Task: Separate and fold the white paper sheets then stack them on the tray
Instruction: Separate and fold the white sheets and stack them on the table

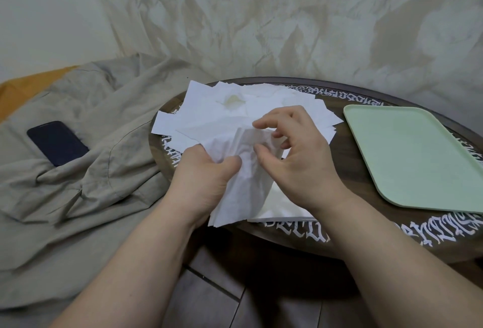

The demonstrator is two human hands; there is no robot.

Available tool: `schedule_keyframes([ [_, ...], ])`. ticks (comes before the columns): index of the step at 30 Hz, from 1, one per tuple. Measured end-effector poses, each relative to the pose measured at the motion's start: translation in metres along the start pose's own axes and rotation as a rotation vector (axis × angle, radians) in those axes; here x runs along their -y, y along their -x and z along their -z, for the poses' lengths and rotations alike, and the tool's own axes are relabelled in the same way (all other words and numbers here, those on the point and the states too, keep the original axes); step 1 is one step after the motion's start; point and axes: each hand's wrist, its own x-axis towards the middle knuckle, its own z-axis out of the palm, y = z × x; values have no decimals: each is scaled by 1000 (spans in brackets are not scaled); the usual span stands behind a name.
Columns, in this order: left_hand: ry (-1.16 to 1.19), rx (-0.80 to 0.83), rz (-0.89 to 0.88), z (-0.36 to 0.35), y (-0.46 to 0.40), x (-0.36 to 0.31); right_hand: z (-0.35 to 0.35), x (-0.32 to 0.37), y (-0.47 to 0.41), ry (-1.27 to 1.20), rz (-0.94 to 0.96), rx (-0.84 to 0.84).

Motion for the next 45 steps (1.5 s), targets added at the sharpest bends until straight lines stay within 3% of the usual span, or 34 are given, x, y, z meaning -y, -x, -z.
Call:
schedule_keyframes([
  [7, 47, -25, 2, -2, 3, -5, -1, 3, -1, 90, 49, -13],
  [13, -260, -61, -119, -4, 5, -6, 2, 8, 0, 96, 120, 36],
  [17, -327, -67, -162, -3, 5, -5, 7, 6, -2, 112, 104, 78],
  [23, -260, -20, -186, -1, 6, -5, 12, 6, -3, 108, -21, 140],
  [26, -225, -61, -199, -1, 6, -4, 13, 1, -4, 222, -97, 223],
  [30, -135, -115, -183, 0, 5, -4, 11, 2, -4, 290, -47, 74],
  [34, -65, -92, -125, -3, 6, -4, 9, 7, -3, 198, -64, 74],
  [40, 107, -24, -87, -6, 8, -6, 15, 8, -2, -215, -371, 213],
  [45, 141, 69, -72, -7, 9, -7, 15, 11, -2, -277, -408, 208],
])
